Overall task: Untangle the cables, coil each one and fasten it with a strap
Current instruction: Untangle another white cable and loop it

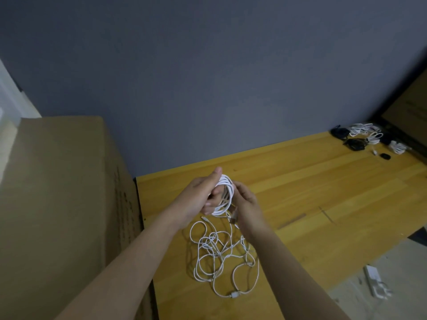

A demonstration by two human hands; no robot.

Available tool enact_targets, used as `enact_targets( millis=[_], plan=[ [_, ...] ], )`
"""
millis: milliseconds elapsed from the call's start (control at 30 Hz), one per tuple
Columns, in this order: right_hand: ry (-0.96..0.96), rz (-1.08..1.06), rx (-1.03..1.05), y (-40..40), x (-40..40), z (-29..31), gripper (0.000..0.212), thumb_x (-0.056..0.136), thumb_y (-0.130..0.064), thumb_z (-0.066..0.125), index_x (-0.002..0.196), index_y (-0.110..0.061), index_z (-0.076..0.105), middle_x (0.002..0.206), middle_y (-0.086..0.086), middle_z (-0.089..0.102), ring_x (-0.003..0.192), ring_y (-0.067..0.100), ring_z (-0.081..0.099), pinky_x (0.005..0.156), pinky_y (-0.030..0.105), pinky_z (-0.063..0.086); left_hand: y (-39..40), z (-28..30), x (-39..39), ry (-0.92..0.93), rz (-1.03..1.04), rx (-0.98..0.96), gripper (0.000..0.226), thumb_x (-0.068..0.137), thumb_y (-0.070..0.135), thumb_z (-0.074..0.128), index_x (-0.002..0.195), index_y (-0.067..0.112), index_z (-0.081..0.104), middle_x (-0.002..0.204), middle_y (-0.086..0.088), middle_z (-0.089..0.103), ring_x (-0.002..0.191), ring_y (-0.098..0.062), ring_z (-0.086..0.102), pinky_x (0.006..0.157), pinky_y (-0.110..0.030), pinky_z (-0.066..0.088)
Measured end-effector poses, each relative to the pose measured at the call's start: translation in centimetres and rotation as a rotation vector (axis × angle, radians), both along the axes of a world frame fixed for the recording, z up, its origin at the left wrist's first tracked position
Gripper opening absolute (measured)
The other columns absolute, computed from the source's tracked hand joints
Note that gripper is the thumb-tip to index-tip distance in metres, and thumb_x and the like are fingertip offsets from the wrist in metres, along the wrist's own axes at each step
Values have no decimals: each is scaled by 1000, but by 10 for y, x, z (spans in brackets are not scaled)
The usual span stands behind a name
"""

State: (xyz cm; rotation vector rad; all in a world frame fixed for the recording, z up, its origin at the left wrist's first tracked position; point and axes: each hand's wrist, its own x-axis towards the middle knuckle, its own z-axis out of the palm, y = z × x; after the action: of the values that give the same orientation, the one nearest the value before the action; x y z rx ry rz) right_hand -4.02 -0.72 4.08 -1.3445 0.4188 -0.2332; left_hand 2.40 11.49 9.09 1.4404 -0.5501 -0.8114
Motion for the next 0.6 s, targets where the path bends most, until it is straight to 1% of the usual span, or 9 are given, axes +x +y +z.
enact_targets(
  millis=[67,133,200,267,367,433,500,567,600],
  plan=[
    [-50,-6,215,9,2,3,20,102,-22,39,90,-14,53,75,7,60,53,14,55,39,24,36,-2,1,0,2,53,-13,50,83,62,32,61,17,32,46,3,28,41,-12,23,48,-25,27],
    [-90,-53,289,15,5,8,23,103,-25,35,87,-15,47,76,9,57,60,19,53,49,29,41,-5,1,0,-2,120,-17,51,85,63,29,62,17,31,47,4,31,41,-11,25,47,-22,28],
    [-93,-122,211,21,6,13,23,104,-26,33,88,-15,46,76,6,56,64,18,50,57,31,38,-5,0,-1,33,219,-21,50,93,58,28,63,18,31,48,5,36,43,-11,32,47,-19,31],
    [-91,-176,120,27,7,18,23,105,-28,32,92,-17,48,77,2,59,67,16,52,61,31,40,-4,-4,1,-12,323,34,50,98,55,27,63,19,33,51,6,39,48,-9,37,51,-19,33],
    [-56,-158,-74,35,6,20,28,104,-35,31,118,-25,53,105,-3,66,95,10,63,84,28,50,-2,-7,1,-114,405,107,52,98,55,25,66,18,40,62,5,44,59,-9,40,63,-27,33],
    [-56,-134,-191,40,5,22,34,104,-36,32,131,-26,50,119,-5,61,111,5,57,95,26,46,-1,-7,-1,-87,422,113,45,98,55,24,86,23,53,81,8,53,78,-5,47,74,-25,36],
    [-82,-161,-212,42,6,27,31,104,-29,33,128,-24,52,109,-7,62,97,-4,58,86,18,47,0,-4,-4,-52,415,121,40,99,54,22,107,29,52,96,13,52,91,1,45,85,-21,33],
    [-96,-193,-229,41,7,34,26,104,-22,35,119,-25,57,90,-6,60,71,-4,54,69,19,47,3,-3,-4,-145,395,144,42,98,54,21,91,25,50,86,9,50,76,1,44,70,-18,36],
    [-101,-205,-256,40,7,36,25,104,-19,35,114,-25,58,85,-5,58,64,-1,51,65,23,46,5,-4,-4,-203,381,149,44,98,54,21,82,22,48,78,7,48,67,-2,43,62,-17,35]
  ],
)
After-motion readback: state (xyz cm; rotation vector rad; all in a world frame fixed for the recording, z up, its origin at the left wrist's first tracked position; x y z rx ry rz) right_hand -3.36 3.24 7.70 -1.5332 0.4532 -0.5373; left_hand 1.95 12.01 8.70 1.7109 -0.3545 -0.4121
